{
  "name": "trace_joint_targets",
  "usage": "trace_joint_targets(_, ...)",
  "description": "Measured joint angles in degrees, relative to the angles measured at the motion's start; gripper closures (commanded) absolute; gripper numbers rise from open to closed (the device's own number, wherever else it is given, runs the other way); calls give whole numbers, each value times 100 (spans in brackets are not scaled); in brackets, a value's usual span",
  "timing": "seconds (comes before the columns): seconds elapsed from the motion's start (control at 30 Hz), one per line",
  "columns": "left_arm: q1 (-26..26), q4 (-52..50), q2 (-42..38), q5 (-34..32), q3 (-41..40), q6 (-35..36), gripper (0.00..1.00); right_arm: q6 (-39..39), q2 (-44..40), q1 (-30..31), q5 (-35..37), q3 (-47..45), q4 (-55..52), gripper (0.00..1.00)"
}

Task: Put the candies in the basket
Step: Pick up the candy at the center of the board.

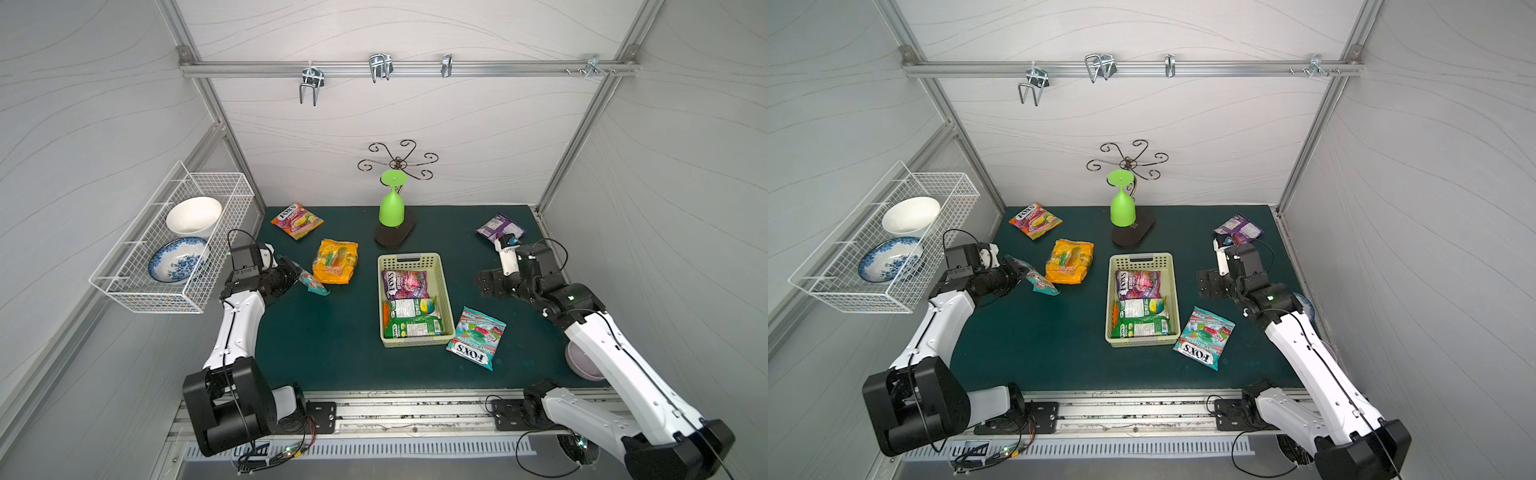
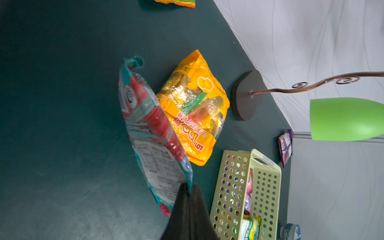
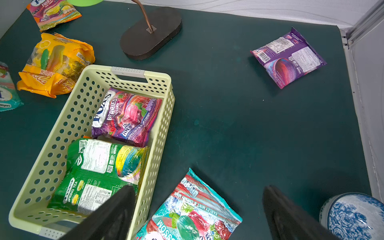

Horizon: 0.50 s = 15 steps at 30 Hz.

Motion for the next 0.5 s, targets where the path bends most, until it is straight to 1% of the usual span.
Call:
trace_joint_targets(0.13, -2, -245, -2, 245, 249, 114, 100, -2, 0, 0, -109, 0, 20, 1)
trace_joint_targets(0.33, -50, -304, -2, 680, 533, 125, 100, -7, -7, -2, -560, 0, 149, 3)
trace_joint_targets(0.4, -157, -363, 4, 828, 675, 177, 100, -7, -11, -2, -741, 0, 203, 4)
trace_joint_targets(0.5, -498, -485, 81, 1003, 999, 428, 100, -9, -11, -2, -994, 0, 282, 5)
